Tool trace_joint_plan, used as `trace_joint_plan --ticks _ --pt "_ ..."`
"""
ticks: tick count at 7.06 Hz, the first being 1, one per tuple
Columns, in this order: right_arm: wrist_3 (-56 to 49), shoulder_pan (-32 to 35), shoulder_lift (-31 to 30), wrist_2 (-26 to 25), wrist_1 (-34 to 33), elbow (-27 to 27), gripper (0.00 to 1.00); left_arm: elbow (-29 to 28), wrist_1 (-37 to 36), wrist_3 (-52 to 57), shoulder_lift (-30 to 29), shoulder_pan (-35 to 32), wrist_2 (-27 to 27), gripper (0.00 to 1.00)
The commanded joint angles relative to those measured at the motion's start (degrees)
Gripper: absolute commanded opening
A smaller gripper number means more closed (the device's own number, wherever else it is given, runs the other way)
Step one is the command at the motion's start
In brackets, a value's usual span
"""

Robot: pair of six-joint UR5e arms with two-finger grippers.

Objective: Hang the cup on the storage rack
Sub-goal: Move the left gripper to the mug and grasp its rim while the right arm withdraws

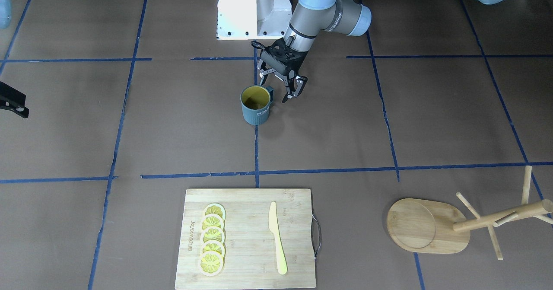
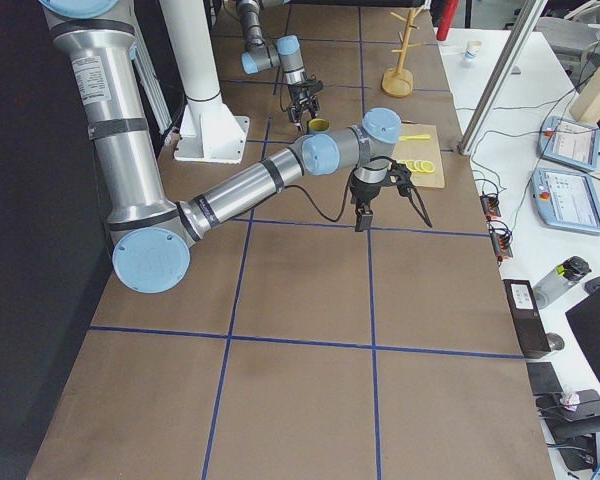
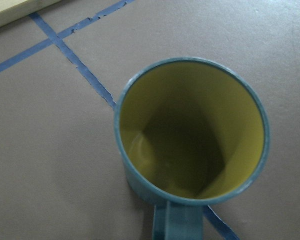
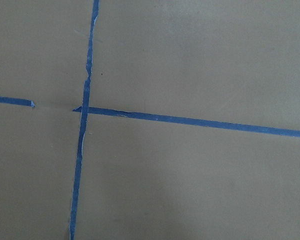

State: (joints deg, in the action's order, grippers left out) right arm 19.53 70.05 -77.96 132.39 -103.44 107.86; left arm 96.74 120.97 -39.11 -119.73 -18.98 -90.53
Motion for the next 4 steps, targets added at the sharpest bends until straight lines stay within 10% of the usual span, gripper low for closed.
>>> trace_joint_plan --ticks 1,4 --pt "0.07 0.0 0.0 0.15 0.0 -0.02 1.0 -0.15 0.05 0.0 -0.24 -0.09 0.0 0.62" --pt "0.07 0.0 -0.35 0.15 0.0 -0.02 1.0 -0.59 -0.04 0.08 -0.86 -0.62 0.09 0.54"
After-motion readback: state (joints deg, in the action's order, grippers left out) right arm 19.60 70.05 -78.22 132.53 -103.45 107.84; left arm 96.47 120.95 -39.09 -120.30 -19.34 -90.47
